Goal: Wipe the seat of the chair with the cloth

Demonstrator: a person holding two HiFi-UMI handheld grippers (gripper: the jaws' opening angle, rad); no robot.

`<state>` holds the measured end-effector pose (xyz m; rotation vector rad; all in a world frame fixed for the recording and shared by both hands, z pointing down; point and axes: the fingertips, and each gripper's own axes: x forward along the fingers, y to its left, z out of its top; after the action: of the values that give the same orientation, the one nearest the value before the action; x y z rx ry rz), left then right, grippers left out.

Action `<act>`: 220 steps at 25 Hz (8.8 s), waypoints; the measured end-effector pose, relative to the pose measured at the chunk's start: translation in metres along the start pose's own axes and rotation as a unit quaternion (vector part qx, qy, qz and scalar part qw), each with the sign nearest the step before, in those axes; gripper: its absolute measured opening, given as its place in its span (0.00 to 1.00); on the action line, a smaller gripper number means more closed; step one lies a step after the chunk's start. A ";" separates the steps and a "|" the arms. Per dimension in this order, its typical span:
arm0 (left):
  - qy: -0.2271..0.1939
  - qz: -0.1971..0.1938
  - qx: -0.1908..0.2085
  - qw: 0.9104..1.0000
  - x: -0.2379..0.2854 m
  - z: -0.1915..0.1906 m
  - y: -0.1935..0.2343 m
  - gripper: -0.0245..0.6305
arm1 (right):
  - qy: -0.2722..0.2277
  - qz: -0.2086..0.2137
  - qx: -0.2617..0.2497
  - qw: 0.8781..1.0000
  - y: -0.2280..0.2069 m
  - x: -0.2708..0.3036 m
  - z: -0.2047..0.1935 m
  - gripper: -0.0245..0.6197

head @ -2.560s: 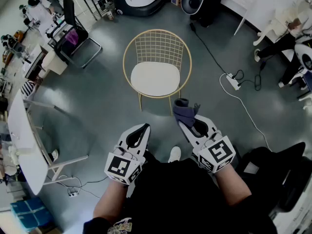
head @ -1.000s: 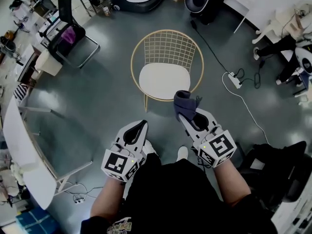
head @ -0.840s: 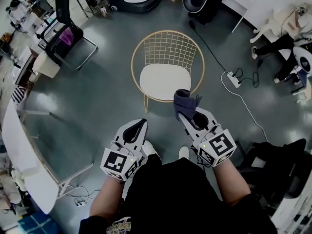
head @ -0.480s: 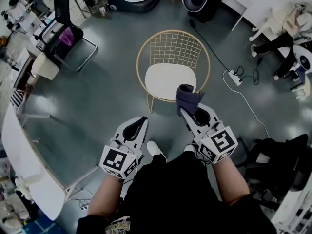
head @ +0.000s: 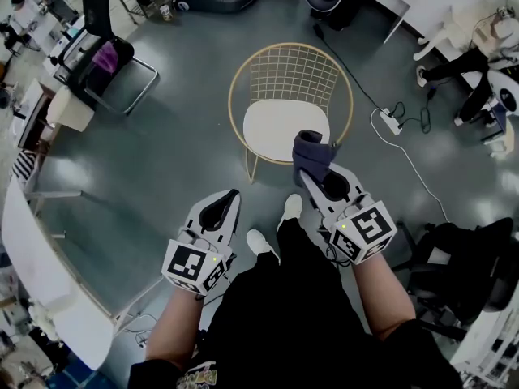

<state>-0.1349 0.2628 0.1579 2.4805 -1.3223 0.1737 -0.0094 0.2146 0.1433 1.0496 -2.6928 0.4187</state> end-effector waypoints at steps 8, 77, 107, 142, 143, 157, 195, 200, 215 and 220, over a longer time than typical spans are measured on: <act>0.006 0.011 -0.005 1.000 0.023 0.003 0.020 0.07 | 0.013 0.005 0.011 1.000 -0.024 0.029 -0.002 0.18; 0.193 -0.127 0.028 0.973 0.316 -0.190 0.241 0.07 | 0.152 -0.079 0.259 0.951 -0.190 0.330 -0.298 0.18; 0.241 -0.118 -0.009 0.963 0.354 -0.328 0.247 0.07 | 0.220 -0.073 0.283 0.931 -0.211 0.361 -0.441 0.18; 0.243 -0.138 -0.008 0.960 0.405 -0.330 0.139 0.07 | 0.318 -0.297 0.198 0.878 -0.391 0.132 -0.467 0.18; 0.243 -0.138 -0.008 0.960 0.405 -0.329 0.139 0.07 | 0.319 -0.301 0.199 0.876 -0.393 0.129 -0.466 0.18; 0.230 -0.108 -0.026 0.967 0.393 -0.320 0.176 0.07 | 0.262 -0.211 0.183 0.924 -0.356 0.214 -0.421 0.17; 0.220 -0.074 -0.043 0.972 0.378 -0.314 0.266 0.07 | 0.302 -0.055 0.221 0.926 -0.284 0.405 -0.428 0.17; 0.223 -0.084 -0.040 0.970 0.389 -0.316 0.249 0.07 | 0.316 -0.073 0.199 0.925 -0.305 0.381 -0.433 0.17; 0.231 -0.119 -0.025 0.965 0.426 -0.316 0.190 0.07 | 0.352 -0.215 0.160 0.897 -0.417 0.254 -0.448 0.16; 0.232 -0.129 -0.021 0.964 0.436 -0.313 0.177 0.07 | 0.352 -0.246 0.162 0.889 -0.438 0.225 -0.441 0.16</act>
<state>-0.0212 -0.0660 0.6033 2.3484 -0.7960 0.6124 0.1733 -0.0842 0.7045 1.2929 -1.6833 0.9471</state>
